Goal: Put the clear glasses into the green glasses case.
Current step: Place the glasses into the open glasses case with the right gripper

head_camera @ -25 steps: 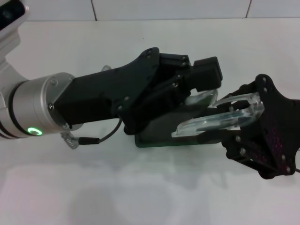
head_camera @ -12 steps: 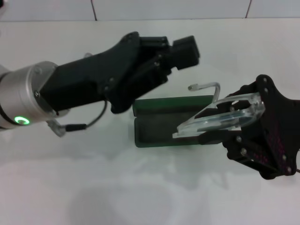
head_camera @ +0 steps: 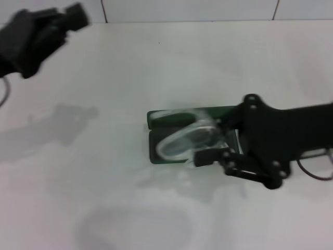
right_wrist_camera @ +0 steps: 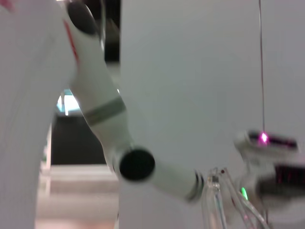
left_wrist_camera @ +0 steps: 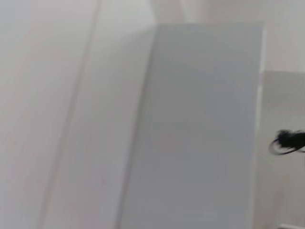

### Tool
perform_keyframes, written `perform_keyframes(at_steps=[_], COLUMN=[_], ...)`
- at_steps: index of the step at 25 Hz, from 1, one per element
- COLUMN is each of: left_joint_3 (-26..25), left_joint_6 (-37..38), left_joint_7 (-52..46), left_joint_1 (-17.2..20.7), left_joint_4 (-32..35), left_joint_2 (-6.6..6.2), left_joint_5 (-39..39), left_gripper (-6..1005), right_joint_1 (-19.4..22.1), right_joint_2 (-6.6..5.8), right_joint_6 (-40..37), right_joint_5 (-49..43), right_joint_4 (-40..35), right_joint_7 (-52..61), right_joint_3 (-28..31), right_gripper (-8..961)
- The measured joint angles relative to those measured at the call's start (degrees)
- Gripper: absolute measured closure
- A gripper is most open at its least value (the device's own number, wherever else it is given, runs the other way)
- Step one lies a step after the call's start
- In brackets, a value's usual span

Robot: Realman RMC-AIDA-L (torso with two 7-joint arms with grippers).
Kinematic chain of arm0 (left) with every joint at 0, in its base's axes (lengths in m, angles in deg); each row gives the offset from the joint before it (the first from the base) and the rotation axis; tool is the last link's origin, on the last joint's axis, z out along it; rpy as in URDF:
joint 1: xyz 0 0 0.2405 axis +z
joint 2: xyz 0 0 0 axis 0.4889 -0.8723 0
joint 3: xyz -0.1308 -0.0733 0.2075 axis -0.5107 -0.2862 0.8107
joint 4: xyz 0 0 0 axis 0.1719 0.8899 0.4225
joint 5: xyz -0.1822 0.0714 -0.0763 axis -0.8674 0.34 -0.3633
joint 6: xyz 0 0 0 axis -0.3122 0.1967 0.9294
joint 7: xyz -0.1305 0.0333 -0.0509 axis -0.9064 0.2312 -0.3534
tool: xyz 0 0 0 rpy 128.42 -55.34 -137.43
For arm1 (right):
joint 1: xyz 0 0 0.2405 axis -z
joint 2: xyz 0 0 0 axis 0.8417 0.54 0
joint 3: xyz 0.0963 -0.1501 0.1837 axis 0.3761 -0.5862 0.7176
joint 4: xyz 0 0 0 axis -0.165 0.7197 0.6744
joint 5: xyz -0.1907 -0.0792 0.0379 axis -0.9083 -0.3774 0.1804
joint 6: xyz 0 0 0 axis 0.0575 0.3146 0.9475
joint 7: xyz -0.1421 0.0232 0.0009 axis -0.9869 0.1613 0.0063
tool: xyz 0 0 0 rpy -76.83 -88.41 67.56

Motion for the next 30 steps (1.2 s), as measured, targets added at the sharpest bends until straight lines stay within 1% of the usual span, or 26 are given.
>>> perform_keyframes(at_steps=[2, 3, 4, 5, 7, 8, 9, 10, 12, 14, 15, 16, 19, 21, 22, 25, 27, 30], left_joint_3=[-1.4, -1.6, -1.6, -1.7, -1.7, -1.8, -1.8, -1.8, -1.8, -1.9, -1.9, -1.9, -1.9, -1.9, -1.9, -1.9, -2.0, -2.0], left_joint_6=[0.1, 0.2, 0.2, 0.2, 0.2, 0.2, 0.1, 0.1, 0.1, 0.0, 0.0, 0.0, 0.0, 0.0, 0.0, 0.0, 0.0, -0.1], left_joint_7=[-0.1, -0.1, -0.1, 0.1, 0.3, 0.3, 0.4, 0.4, 0.4, 0.5, 0.5, 0.6, 1.8, 3.6, 4.4, 5.7, 5.8, 6.4], left_joint_1=[1.7, 2.4, 2.9, 3.5, 3.9, 4.0, 4.0, 4.0, 3.9, 3.8, 3.8, 3.7, 3.9, 4.1, 4.2, 4.4, 4.7, 5.3], left_joint_4=[0.1, 0.2, 0.2, 0.2, 0.2, 0.2, 0.2, 0.2, 0.2, 0.2, 0.2, 0.2, 0.1, -0.2, -0.3, -0.4, -0.4, -0.4], left_joint_2=[-0.81, -1.13, -1.3, -1.44, -1.52, -1.53, -1.45, -1.39, -1.14, -0.98, -0.89, -0.84, -0.62, -0.23, -0.01, 0.49, 0.54, 0.78], left_joint_5=[0.3, 0.2, 0.1, 0.1, 0.1, 0.2, 0.3, 0.4, 0.5, 0.5, 0.5, 0.6, 0.9, 1.0, 1.1, 1.5, 1.9, 2.5], left_gripper=[922, 922, 922, 922, 921, 921, 921, 921, 921, 921, 921, 920, 920, 920, 920, 919, 919, 919], right_joint_1=[0.3, 0.2, -0.6, -0.6, -3.6, -5.3, -8.8, -10.8, -15.7, -18.7, -21.8, -21.8, -26.8, -30.1, -32.0, -34.1, -35.7, -37.9], right_joint_2=[-0.34, -0.26, -0.01, -0.01, 0.35, 0.43, 0.5, 0.53, 0.67, 0.74, 1.17, 1.17, 2.15, 2.5, 2.56, 2.62, 2.76, 2.95], right_joint_6=[3.3, 5.7, 5.7, 5.7, 4.5, 3.4, 1.2, -0.5, -5.0, -7.5, -9.1, -9.1, -10.2, -8.8, -7.0, -4.0, -1.4, 4.1], right_joint_5=[-5.0, -13.2, -18.6, -18.6, -29.0, -32.9, -38.6, -40.9, -45.0, -47.6, -51.3, -51.3, -57.2, -60.6, -62.7, -65.5, -66.6, -66.6], right_joint_4=[-6.5, -15.1, -19.2, -19.2, -25.9, -27.6, -29.5, -29.5, -29.0, -28.5, -27.1, -27.1, -21.5, -16.2, -13.0, -9.0, -6.3, -2.1], right_joint_7=[8.0, 17.6, 23.3, 23.3, 35.5, 40.3, 47.5, 50.7, 57.0, 58.7, 60.1, 60.1, 60.5, 59.5, 58.8, 57.8, 56.7, 55.1], right_joint_3=[0.5, 2.0, 3.3, 3.3, 6.0, 7.2, 8.8, 9.7, 11.4, 11.7, 11.5, 11.5, 11.1, 9.4, 7.4, 4.1, 1.9, -2.3], right_gripper=[819, 819, 819, 819, 819, 819, 818, 818, 818, 818, 818, 818, 818, 818, 818, 817, 817, 817])
